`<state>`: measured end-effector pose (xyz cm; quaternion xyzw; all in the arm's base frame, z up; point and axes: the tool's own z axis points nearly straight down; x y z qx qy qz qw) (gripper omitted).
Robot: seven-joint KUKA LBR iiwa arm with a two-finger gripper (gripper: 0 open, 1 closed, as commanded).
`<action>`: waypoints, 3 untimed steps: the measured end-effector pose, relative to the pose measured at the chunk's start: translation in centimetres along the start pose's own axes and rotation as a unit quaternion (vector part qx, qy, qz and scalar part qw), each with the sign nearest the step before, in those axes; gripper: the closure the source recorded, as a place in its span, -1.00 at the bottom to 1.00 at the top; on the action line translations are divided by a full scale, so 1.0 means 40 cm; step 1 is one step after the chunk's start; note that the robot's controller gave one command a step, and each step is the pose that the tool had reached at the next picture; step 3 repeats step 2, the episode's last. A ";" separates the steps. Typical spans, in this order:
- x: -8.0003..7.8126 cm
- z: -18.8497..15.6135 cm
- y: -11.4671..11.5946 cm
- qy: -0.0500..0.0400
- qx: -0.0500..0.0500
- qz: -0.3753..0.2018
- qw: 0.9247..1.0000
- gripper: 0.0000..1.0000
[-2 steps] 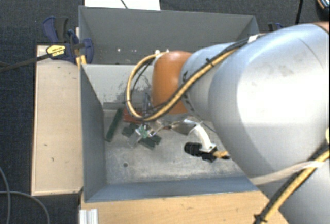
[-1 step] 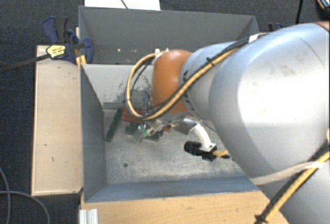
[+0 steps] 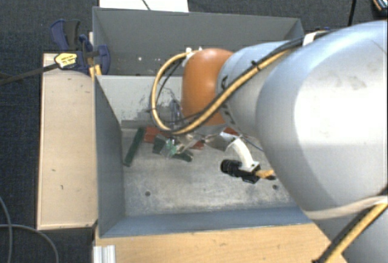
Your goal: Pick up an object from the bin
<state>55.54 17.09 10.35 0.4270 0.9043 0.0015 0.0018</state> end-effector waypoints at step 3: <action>-0.004 -0.148 0.005 0.000 0.000 -0.006 1.000 1.00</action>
Offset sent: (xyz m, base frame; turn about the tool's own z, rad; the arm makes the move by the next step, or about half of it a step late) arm 0.0000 0.0000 0.0256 0.0000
